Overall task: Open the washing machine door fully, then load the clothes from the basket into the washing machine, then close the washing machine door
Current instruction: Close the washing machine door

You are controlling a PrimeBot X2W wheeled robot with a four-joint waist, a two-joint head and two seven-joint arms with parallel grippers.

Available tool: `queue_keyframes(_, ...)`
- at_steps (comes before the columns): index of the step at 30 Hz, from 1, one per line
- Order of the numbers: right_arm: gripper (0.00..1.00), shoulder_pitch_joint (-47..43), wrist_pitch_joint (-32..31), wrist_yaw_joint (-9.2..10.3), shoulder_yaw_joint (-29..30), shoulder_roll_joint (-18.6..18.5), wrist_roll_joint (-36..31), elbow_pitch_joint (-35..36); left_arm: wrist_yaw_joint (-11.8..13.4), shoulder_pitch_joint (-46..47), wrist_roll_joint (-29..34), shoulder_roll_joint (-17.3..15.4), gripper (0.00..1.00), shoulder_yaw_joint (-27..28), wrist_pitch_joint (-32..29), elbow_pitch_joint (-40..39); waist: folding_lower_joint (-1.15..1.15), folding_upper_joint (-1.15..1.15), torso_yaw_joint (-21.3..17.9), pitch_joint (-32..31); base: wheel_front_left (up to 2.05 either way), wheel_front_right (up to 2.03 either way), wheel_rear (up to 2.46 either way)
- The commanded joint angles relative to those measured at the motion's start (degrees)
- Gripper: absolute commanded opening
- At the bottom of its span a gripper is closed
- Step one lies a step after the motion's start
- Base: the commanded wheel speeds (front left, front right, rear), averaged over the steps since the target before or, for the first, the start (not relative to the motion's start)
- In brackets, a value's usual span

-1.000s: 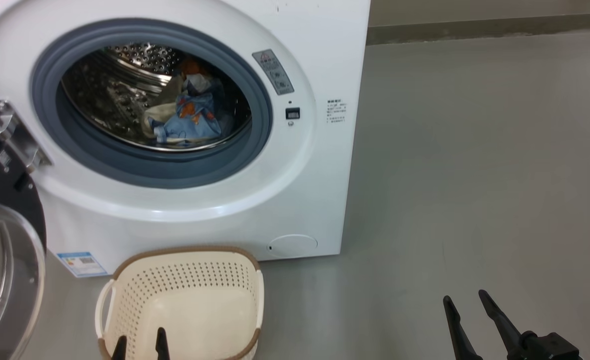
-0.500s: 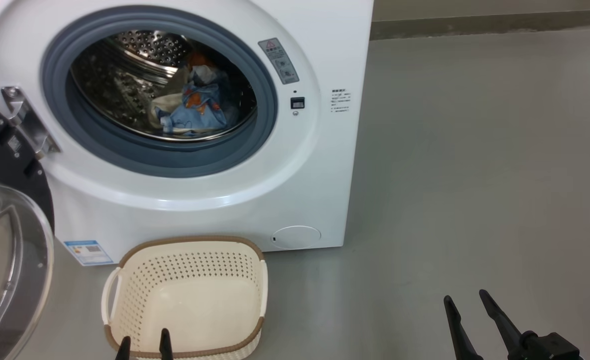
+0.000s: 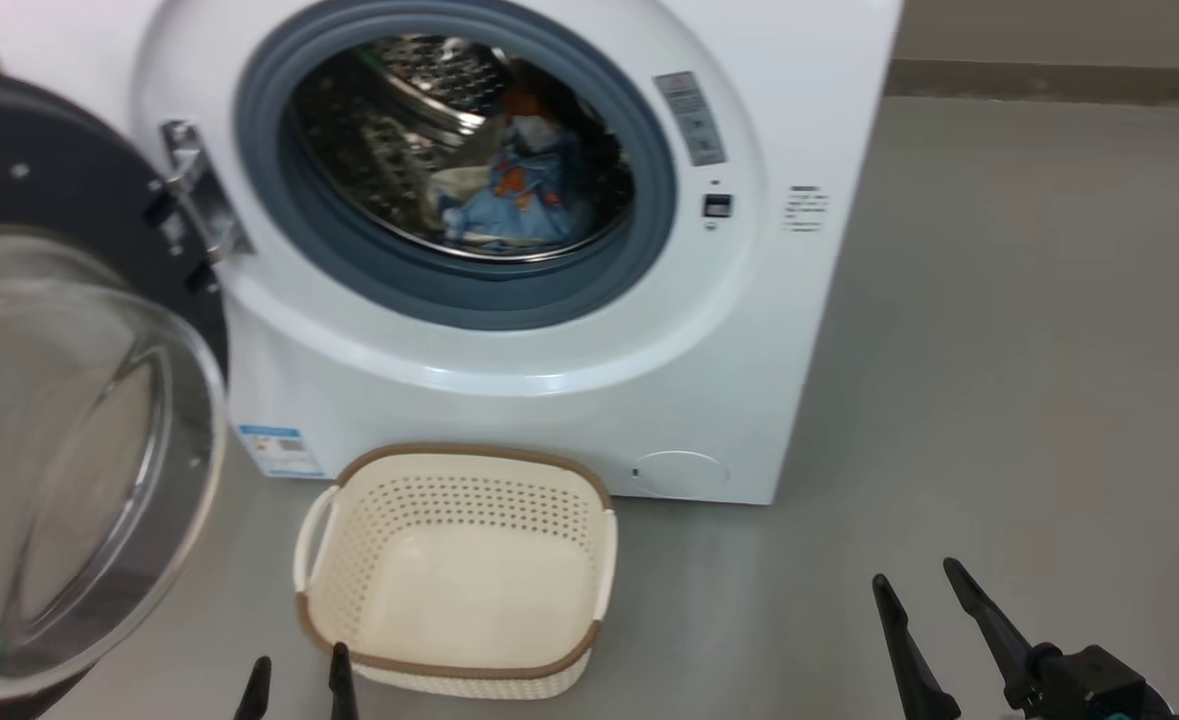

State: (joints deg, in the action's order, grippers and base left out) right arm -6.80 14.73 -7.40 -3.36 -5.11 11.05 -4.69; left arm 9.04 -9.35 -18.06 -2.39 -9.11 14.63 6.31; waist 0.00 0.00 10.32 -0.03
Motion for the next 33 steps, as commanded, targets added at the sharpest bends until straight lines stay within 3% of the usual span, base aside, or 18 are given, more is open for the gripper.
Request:
queue_keyframes(1,1.00,2.6,0.3,-0.09,-1.9,-0.7,-0.6,1.6,0.8,2.7,-0.4,-0.5,1.00,1.5,0.4,-1.7,0.00,0.00,4.9,-0.1,0.00,0.00,0.00)
queue_keyframes(15,1.00,4.4,0.3,-0.09,-3.5,-1.4,-0.6,1.3,1.7,3.2,-1.0,-0.5,1.00,0.5,0.4,-3.0,0.00,0.00,15.6,-0.1,0.00,0.00,0.00)
queue_keyframes(33,1.00,4.5,0.3,-0.09,-3.7,-1.7,-0.6,1.2,2.4,3.1,-2.7,-0.5,1.00,1.5,0.4,-2.9,0.00,0.00,19.1,0.7,0.00,0.00,0.00)
